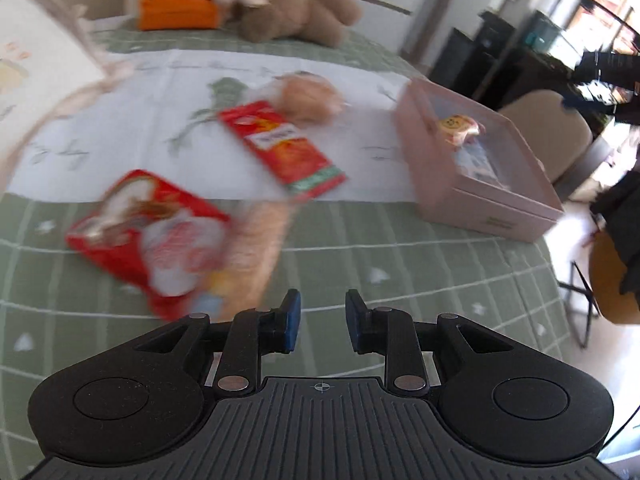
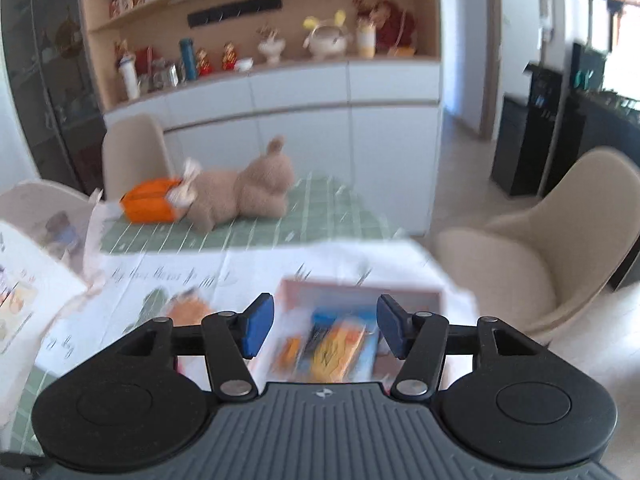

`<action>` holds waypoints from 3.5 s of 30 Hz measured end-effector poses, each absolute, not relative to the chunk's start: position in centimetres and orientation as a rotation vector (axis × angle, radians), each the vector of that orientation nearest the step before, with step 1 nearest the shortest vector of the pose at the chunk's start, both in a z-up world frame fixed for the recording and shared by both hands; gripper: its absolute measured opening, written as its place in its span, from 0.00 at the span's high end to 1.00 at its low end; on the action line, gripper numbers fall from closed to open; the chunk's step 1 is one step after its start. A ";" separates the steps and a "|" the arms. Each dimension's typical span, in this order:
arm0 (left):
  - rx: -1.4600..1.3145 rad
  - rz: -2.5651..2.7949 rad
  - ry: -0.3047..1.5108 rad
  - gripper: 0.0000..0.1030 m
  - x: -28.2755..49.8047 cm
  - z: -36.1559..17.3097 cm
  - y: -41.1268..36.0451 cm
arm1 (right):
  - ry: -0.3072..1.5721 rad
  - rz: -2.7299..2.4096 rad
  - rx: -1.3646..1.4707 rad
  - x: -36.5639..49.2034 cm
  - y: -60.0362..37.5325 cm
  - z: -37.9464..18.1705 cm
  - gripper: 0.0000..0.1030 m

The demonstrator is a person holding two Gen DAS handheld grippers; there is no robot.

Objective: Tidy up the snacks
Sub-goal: 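Grasp the red spicy strip packet with the right tool while the left tool reaches the red packets, then grasp the long bread stick packet with the left tool while the right tool holds the red strip packet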

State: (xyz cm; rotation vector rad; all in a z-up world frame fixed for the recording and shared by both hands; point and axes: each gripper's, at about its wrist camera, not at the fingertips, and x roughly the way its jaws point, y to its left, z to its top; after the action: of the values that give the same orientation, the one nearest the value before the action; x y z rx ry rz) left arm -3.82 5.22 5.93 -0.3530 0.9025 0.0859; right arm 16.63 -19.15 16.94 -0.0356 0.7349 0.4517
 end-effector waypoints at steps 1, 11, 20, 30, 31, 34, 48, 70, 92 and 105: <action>-0.357 0.096 0.891 0.73 -4.2 6.2 5.8 | 0.761 0.466 -0.036 16.2 -18.1 16.0 0.45; -0.366 0.124 0.909 0.73 -7.5 7.1 11.9 | 0.884 0.647 -0.159 14.1 -3.5 10.0 0.38; -0.366 0.078 0.956 0.73 -11.2 5.8 15.4 | 0.833 0.469 -0.321 23.8 6.1 5.3 0.36; -0.496 0.091 0.890 0.73 -8.2 4.7 18.0 | 0.945 0.499 -0.294 18.3 2.8 4.0 0.48; -0.504 0.096 0.883 0.73 -7.6 4.8 18.0 | 0.950 0.503 -0.306 16.7 1.9 4.1 0.49; -0.502 0.072 0.856 0.73 -5.7 5.4 17.6 | 0.969 0.522 -0.324 11.9 -1.2 4.4 0.50; -0.460 0.066 0.915 0.73 -0.5 4.5 13.2 | 0.921 0.421 -0.241 5.0 -12.3 5.5 0.39; -0.431 0.057 0.959 0.69 -10.5 4.5 15.2 | 0.978 0.572 -0.319 8.8 3.4 3.4 0.53; 0.019 -0.360 0.980 0.69 -7.4 4.7 3.9 | 0.989 0.393 -0.287 1.9 -11.0 3.8 0.53; 0.087 -0.280 0.988 0.65 -7.0 4.3 3.9 | 0.992 0.425 -0.264 1.6 -12.1 5.2 0.50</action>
State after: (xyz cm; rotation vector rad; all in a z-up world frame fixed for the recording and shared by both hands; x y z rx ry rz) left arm -7.02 3.85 4.33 0.0868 0.9884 -0.2799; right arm 1.63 -12.08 5.15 -0.2641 0.9924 0.4245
